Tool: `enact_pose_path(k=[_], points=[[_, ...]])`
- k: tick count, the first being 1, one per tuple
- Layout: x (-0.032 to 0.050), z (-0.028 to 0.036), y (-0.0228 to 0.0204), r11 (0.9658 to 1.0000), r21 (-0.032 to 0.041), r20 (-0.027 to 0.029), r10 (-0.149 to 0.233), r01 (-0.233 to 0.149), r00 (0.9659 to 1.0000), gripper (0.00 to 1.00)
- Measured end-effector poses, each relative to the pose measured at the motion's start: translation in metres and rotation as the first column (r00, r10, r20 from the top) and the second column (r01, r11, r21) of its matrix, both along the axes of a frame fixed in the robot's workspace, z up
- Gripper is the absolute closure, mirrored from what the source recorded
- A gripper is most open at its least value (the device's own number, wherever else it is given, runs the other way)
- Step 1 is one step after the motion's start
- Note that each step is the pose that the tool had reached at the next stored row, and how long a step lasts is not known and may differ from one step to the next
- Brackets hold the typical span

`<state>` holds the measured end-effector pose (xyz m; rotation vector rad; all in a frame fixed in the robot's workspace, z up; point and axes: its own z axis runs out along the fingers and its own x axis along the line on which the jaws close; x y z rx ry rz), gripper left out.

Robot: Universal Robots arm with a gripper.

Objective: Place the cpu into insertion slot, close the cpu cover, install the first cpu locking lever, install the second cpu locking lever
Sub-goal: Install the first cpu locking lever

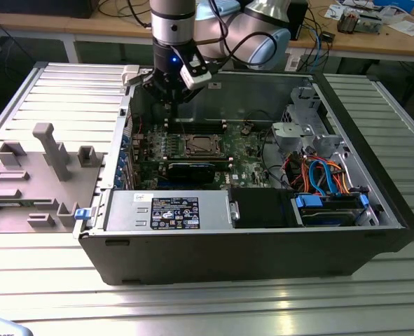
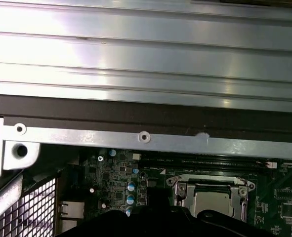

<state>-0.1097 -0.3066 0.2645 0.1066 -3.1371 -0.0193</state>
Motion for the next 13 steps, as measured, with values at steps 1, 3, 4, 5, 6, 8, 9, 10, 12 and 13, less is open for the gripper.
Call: enact_pose_path(k=[1, 3, 4, 5, 6, 8, 9, 10, 12, 13], points=[[0.0012, 0.0000, 0.0000, 1.0000, 0.0000, 0.0000, 0.000, 0.000, 1.0000, 0.89], [0.0034, 0.0000, 0.0000, 1.0000, 0.0000, 0.0000, 0.000, 0.000, 1.0000, 0.89], [0.0048, 0.0000, 0.0000, 1.0000, 0.0000, 0.0000, 0.000, 0.000, 1.0000, 0.89], [0.0060, 0.0000, 0.0000, 1.0000, 0.0000, 0.0000, 0.000, 0.000, 1.0000, 0.89], [0.0081, -0.0001, 0.0000, 1.0000, 0.0000, 0.0000, 0.000, 0.000, 1.0000, 0.89], [0.0131, -0.0001, 0.0000, 1.0000, 0.0000, 0.0000, 0.000, 0.000, 1.0000, 0.89], [0.0151, -0.0001, 0.0000, 1.0000, 0.0000, 0.0000, 0.000, 0.000, 1.0000, 0.89], [0.0164, -0.0002, 0.0000, 1.0000, 0.0000, -0.0001, 0.000, 0.000, 1.0000, 0.89], [0.0195, -0.0003, 0.0000, 1.0000, 0.0000, -0.0001, 0.000, 0.000, 1.0000, 0.89], [0.0214, -0.0004, 0.0000, 1.0000, 0.0000, -0.0002, 0.000, 0.000, 1.0000, 0.89]])
